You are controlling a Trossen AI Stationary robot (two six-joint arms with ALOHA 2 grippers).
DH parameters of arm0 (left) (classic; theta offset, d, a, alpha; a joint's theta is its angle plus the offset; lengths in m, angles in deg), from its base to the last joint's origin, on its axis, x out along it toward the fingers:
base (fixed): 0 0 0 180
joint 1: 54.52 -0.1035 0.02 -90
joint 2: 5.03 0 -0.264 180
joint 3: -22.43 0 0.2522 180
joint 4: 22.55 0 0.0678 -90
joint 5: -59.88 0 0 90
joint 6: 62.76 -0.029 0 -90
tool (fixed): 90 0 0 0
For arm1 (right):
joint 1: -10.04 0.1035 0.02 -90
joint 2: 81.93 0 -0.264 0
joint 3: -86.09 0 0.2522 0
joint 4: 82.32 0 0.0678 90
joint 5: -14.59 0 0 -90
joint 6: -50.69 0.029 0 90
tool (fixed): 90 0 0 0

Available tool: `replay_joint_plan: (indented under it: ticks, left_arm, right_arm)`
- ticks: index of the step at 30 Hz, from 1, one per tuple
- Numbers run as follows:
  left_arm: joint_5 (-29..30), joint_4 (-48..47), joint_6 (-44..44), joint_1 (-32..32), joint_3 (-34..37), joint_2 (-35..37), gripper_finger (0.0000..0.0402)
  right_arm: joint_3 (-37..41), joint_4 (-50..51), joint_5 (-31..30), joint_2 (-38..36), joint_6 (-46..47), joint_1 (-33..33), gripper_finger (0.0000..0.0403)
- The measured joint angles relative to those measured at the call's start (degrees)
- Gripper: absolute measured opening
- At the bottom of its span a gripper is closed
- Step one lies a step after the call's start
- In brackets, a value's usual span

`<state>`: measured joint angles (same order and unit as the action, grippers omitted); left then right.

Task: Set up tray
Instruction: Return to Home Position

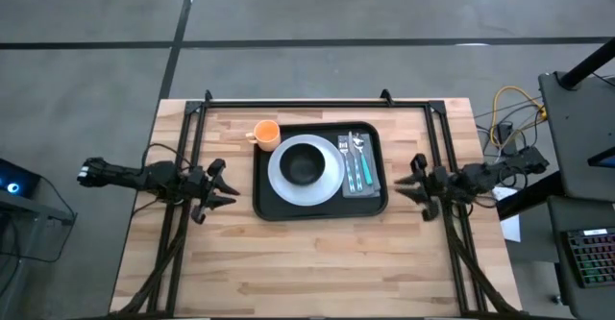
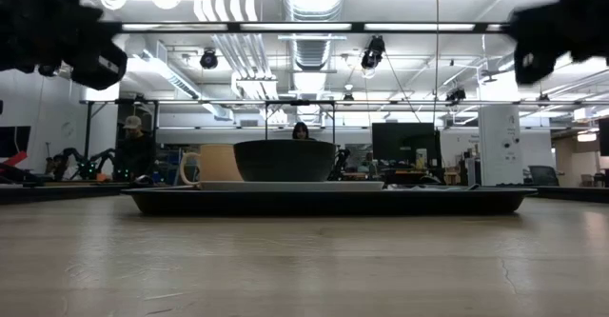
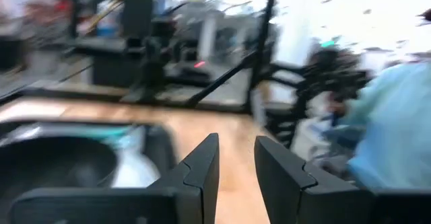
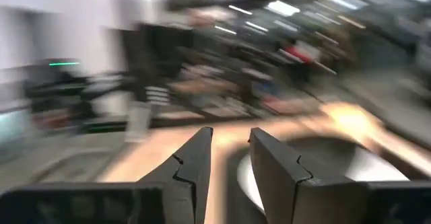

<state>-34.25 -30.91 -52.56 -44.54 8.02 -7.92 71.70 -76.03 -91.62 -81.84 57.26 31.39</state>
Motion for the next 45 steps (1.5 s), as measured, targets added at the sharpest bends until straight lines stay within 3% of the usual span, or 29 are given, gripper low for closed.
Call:
replay_joint_plan:
  ticks: [4, 23, 45]
  left_arm:
    - [9.2, -0.4, 4.3, 0.0, 0.0, -2.0, 0.0076]
    - [27.6, -1.3, 5.1, 0.0, 0.0, -13.5, 0.0076]
    - [28.2, -1.5, 5.1, 0.0, 0.0, -30.0, 0.0076]
  right_arm:
    - [0.0, 3.9, -11.0, 0.7, 3.0, 0.0, 0.0088]
    - [0.0, 3.9, -11.9, 8.5, -5.3, 0.0, 0.0079]
    - [0.0, 3.9, -13.4, 13.1, -3.8, 0.0, 0.0081]
